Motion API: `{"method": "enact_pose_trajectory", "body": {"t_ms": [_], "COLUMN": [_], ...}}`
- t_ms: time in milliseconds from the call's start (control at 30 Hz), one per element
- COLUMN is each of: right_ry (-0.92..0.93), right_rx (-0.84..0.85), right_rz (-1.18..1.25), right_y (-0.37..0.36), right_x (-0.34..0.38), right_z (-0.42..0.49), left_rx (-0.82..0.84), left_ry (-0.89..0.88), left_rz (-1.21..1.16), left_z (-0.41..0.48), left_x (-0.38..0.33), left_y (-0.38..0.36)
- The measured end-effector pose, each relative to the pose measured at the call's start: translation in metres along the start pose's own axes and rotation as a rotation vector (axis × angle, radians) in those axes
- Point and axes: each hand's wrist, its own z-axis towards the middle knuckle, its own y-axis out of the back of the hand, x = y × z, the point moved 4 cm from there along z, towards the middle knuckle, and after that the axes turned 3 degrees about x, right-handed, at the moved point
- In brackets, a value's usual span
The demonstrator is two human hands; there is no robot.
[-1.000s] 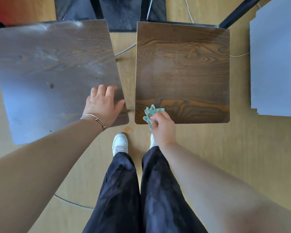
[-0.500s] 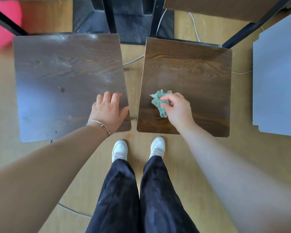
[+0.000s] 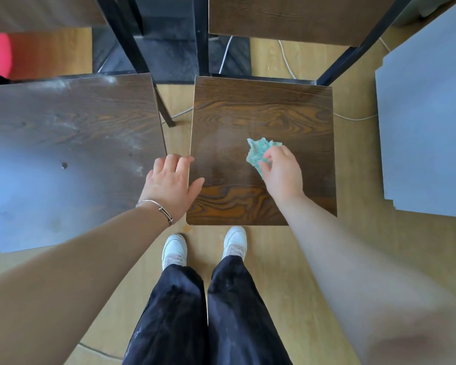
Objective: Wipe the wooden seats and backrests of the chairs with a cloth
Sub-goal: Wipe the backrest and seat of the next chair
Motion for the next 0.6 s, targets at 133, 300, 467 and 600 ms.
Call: {"method": "enact_pose_trajectory", "body": {"t_ms": [133,300,467,600], "right_ry": [0.062,0.032,0.046,-0.05], "right_rx": [0.108,0.155,0.154,0.15], "right_rz": [-0.009,0.226,0.033,-0.073], "right_y": [-0.015,-0.004,0.0,-0.009], "right_x": [-0.001,-0.009,-0.017,-0.01], "right_z": [-0.002,0.008,0.011,0.016], "left_rx": [0.011,0.014,0.014,0.017], "left_ry": [0.003,0.003,0.013,0.016], "left_rz": [0.017,0.019,-0.01,-0.02], "left_z": [0.007,0.013,0.016,0.017], "left_x": [-0.008,-0.014,-0.019,-0.023], "left_y": [-0.003,-0.006,-0.008,-0.009]}}
